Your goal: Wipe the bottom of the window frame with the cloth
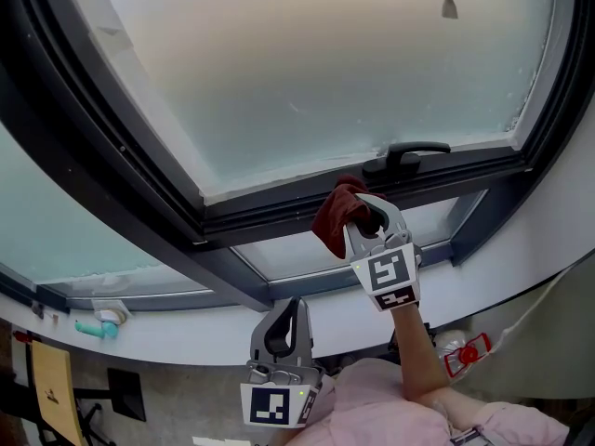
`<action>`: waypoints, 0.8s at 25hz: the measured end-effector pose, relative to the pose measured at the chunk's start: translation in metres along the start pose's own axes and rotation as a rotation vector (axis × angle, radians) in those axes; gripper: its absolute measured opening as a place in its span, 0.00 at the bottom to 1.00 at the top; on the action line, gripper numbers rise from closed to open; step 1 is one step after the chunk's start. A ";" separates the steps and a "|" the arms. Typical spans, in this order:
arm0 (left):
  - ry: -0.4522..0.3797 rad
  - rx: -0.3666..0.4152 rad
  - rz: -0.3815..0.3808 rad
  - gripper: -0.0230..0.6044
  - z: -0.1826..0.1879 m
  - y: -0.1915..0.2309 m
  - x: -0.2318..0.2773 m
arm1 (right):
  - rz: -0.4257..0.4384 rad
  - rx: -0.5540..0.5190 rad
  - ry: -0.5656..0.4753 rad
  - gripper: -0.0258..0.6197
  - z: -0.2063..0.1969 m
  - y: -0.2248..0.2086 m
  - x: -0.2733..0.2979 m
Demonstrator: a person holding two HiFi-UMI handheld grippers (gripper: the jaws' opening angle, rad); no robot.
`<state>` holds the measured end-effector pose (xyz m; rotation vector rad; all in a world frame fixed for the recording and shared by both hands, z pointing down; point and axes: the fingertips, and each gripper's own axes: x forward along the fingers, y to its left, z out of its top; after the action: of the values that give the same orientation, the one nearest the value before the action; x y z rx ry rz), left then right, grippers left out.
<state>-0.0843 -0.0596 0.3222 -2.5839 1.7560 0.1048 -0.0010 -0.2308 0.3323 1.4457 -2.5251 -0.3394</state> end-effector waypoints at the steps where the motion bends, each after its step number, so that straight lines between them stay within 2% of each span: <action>1: 0.000 0.000 0.001 0.03 0.000 0.000 0.000 | -0.001 0.001 0.001 0.14 0.000 -0.001 -0.001; 15: 0.007 -0.011 -0.015 0.03 -0.004 -0.001 0.005 | -0.052 0.024 0.006 0.15 -0.007 -0.025 -0.006; 20: 0.017 -0.030 -0.020 0.03 -0.003 -0.004 0.001 | -0.056 0.033 0.043 0.14 -0.017 -0.037 -0.017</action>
<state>-0.0803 -0.0592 0.3249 -2.6298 1.7474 0.1102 0.0421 -0.2361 0.3360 1.5212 -2.4719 -0.2733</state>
